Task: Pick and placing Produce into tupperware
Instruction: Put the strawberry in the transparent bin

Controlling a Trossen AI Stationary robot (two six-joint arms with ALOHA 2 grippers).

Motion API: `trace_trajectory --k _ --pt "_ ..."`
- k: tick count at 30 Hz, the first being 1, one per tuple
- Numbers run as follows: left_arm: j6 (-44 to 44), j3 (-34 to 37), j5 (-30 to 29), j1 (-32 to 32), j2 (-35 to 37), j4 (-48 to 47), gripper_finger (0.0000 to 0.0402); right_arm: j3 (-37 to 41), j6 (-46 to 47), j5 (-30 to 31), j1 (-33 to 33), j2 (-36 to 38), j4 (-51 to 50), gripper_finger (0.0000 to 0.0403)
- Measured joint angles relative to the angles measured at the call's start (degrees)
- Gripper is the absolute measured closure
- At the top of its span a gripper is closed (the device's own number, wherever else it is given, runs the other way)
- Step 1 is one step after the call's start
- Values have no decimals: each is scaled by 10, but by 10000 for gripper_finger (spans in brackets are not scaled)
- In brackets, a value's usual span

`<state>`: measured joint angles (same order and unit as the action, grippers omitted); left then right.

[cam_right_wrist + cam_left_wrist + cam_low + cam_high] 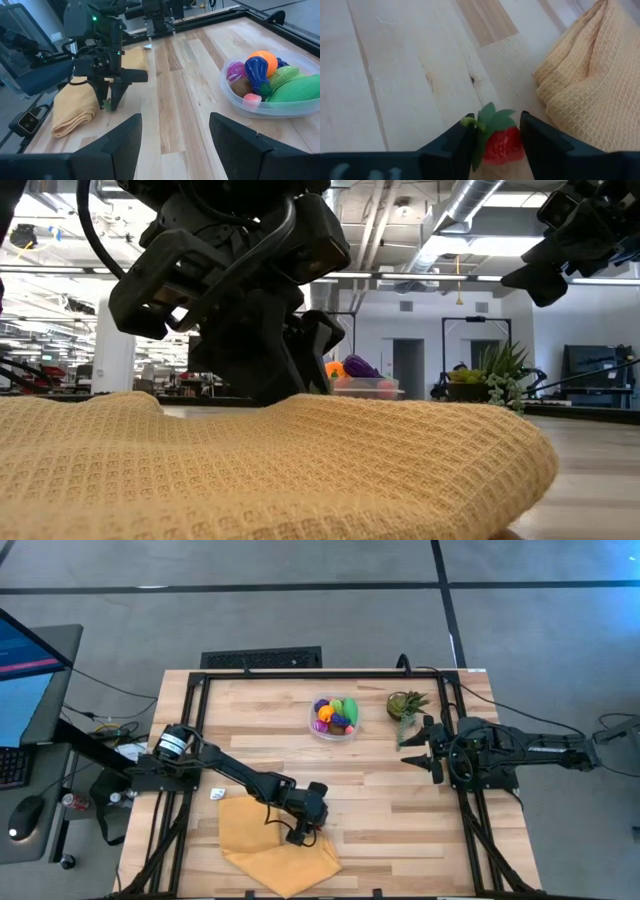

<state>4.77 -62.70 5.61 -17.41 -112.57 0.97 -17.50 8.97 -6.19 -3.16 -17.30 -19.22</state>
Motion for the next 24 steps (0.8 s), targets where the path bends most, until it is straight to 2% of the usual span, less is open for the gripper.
trace_trajectory --k 15,24 --pt "-37 -20 -5 16 0 -6 299 0 0 0 0 0 0 147" --pt "-36 -32 -5 19 0 -21 306 0 0 0 0 0 0 147"
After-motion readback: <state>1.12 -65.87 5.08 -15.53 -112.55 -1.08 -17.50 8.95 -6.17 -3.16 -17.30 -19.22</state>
